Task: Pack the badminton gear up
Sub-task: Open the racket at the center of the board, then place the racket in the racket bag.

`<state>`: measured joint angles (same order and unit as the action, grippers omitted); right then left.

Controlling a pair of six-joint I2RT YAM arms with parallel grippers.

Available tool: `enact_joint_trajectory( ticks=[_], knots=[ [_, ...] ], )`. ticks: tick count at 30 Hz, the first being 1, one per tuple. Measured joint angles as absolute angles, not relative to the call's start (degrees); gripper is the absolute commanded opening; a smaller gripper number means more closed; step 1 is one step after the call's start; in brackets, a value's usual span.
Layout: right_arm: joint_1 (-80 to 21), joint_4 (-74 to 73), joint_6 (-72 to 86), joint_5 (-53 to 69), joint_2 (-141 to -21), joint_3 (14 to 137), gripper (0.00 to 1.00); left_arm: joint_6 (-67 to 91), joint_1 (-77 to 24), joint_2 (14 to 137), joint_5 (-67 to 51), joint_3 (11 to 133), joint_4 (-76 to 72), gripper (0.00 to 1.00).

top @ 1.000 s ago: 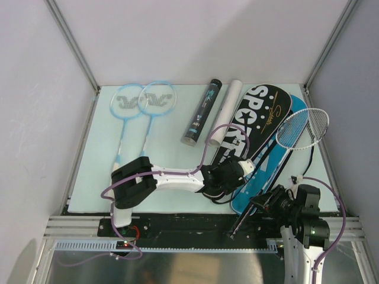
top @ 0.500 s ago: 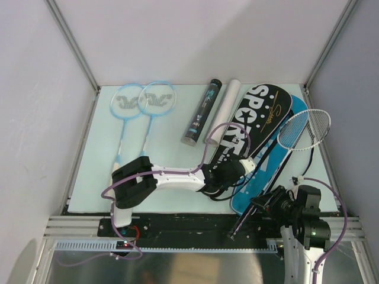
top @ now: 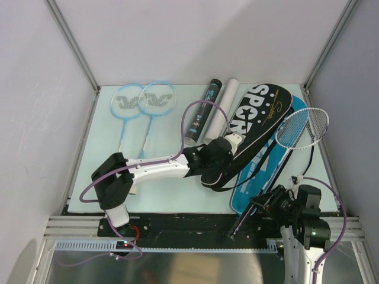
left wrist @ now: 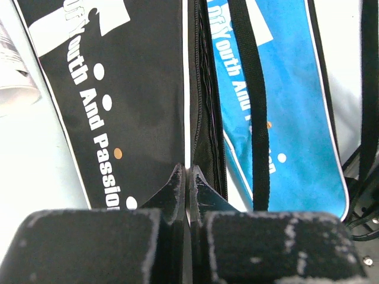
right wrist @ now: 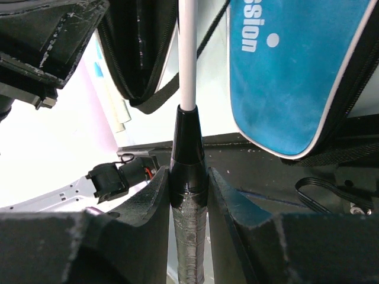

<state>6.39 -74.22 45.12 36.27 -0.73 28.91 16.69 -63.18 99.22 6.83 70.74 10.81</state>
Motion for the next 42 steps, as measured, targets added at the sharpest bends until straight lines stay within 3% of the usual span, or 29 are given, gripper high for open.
enact_joint_trajectory(
  ticks=[11, 25, 42],
  knots=[
    [6.39, -70.59, 47.22, 40.14, -1.78, 27.88, 0.0, 20.21, -62.85, 98.19, 4.36, 70.59, 10.41, 0.0],
    [6.39, -70.67, 49.45, 36.67, -3.77, 26.92, 0.0, 22.68, -62.11, 97.34, 2.79, 69.36, 8.45, 0.0],
    [6.61, -58.74, 49.17, 49.43, -9.89, 26.11, 0.0, 22.72, -61.84, 96.42, -1.48, 67.16, 5.26, 0.0]
  ],
)
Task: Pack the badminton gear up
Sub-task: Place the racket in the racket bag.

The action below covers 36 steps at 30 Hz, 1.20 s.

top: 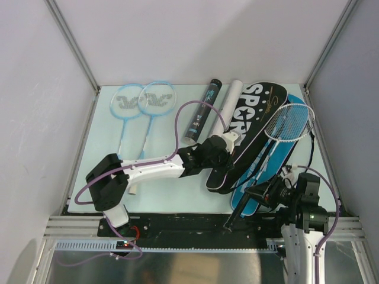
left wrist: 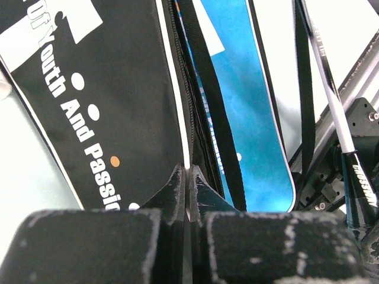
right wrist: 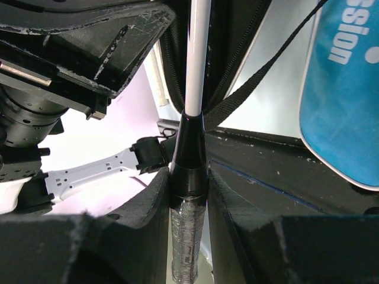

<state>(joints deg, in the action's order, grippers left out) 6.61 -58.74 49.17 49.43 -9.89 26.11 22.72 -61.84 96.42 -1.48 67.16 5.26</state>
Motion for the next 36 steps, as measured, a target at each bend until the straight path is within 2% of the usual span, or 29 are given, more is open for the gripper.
enact_joint_trajectory(
  ticks=[17, 29, 36],
  knots=[
    [4.36, -50.59, 43.22, 52.45, -22.31, 23.27, 0.0, 22.48, -61.78, 96.42, -4.29, 65.36, 2.52, 0.0],
    [-12.43, -40.56, 45.1, 45.21, -28.01, 21.45, 0.0, 20.97, -61.73, 96.23, -6.26, 64.1, 0.91, 0.0],
    [-9.45, -37.08, 45.93, 44.84, -29.89, 20.47, 0.0, 19.35, -61.76, 95.11, -6.24, 61.67, -0.64, 0.0]
  ],
)
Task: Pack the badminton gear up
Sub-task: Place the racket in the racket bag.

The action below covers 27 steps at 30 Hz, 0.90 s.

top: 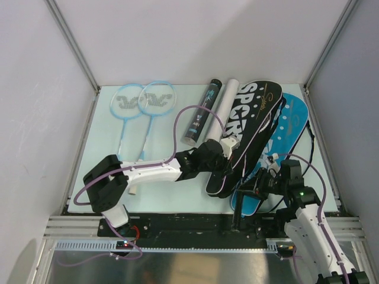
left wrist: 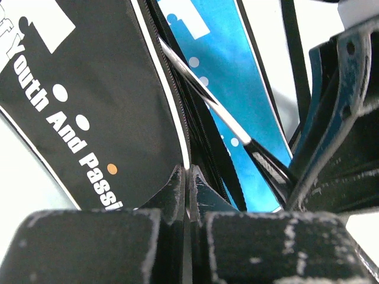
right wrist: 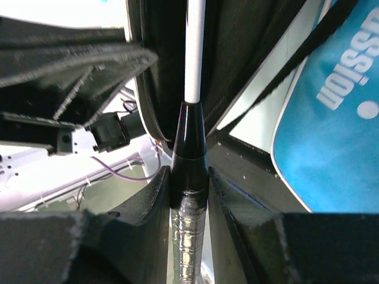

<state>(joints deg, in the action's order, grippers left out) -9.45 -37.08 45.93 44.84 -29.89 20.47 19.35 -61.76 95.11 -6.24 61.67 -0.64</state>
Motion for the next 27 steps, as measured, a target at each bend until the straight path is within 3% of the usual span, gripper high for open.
enact_joint_trajectory(
  ticks=[13, 27],
  knots=[
    [-5.5, -18.83, 52.27, 40.01, -39.44, 20.47, 0.0, 20.64, -62.67, 92.97, -6.72, 58.78, -2.85, 0.0],
    [-9.87, 2.02, 57.43, 26.33, -54.06, 19.55, 0.0, 28.71, -63.33, 89.97, -8.75, 55.75, -6.46, 0.0]
  ],
)
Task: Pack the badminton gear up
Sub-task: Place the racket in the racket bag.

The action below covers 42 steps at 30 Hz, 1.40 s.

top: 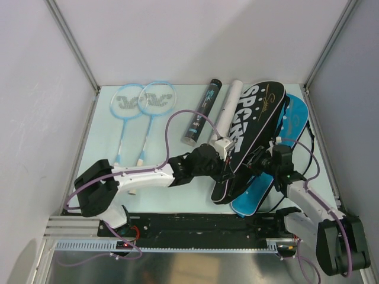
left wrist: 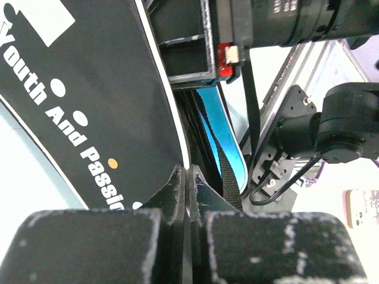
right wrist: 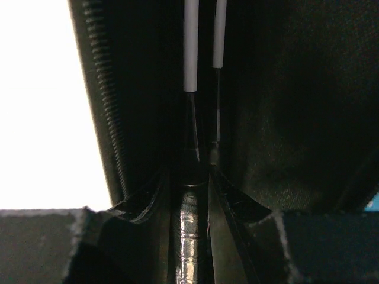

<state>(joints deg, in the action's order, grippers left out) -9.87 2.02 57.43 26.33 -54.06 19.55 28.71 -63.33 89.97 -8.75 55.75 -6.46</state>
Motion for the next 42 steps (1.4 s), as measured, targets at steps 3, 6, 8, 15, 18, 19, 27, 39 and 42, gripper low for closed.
enact_joint_trajectory(
  ticks=[3, 6, 8, 15, 18, 19, 27, 39, 42],
  knots=[
    [-11.11, 5.21, 58.59, 25.19, -56.86, 19.51, 0.0, 30.0, -63.42, 89.14, -7.79, 54.94, -7.84, 0.0],
    [-12.56, 7.7, 59.75, 23.44, -59.05, 19.49, 0.0, 30.96, -63.42, 88.36, -6.94, 54.63, -9.15, 0.0],
    [-13.45, 9.04, 60.49, 22.2, -59.94, 19.49, 0.0, 31.33, -63.42, 88.25, -6.28, 54.63, -9.41, 0.0],
    [-16.62, 13.02, 63.0, 17.67, -62.92, 19.29, 0.21, 32.16, -63.42, 88.4, -4.45, 54.3, -9.32, 0.0],
    [-17.26, 12.93, 63.53, 16.29, -62.83, 19.25, 0.34, 32.58, -63.4, 88.77, -4.1, 54.3, -9.34, 0.0],
    [-17.39, 12.32, 63.53, 15.62, -62.48, 19.25, 0.38, 32.67, -63.42, 88.9, -4.03, 54.3, -9.39, 0.0],
    [-14.5, -4.4, 61.69, 7.14, -47.9, 19.25, 0.65, 33.01, -64.38, 90.37, -4.27, 54.3, -8.6, 0.05],
    [-5.02, -21.52, 56.23, 9.76, -31.68, 19.73, 0.64, 33.43, -64.93, 92.16, -6.61, 55.11, -5.37, 0.58],
    [-3.07, -22.59, 54.22, 10.37, -32.91, 21.41, 0.64, 33.32, -64.93, 92.03, -6.55, 56.1, -3.75, 0.65]
  ],
)
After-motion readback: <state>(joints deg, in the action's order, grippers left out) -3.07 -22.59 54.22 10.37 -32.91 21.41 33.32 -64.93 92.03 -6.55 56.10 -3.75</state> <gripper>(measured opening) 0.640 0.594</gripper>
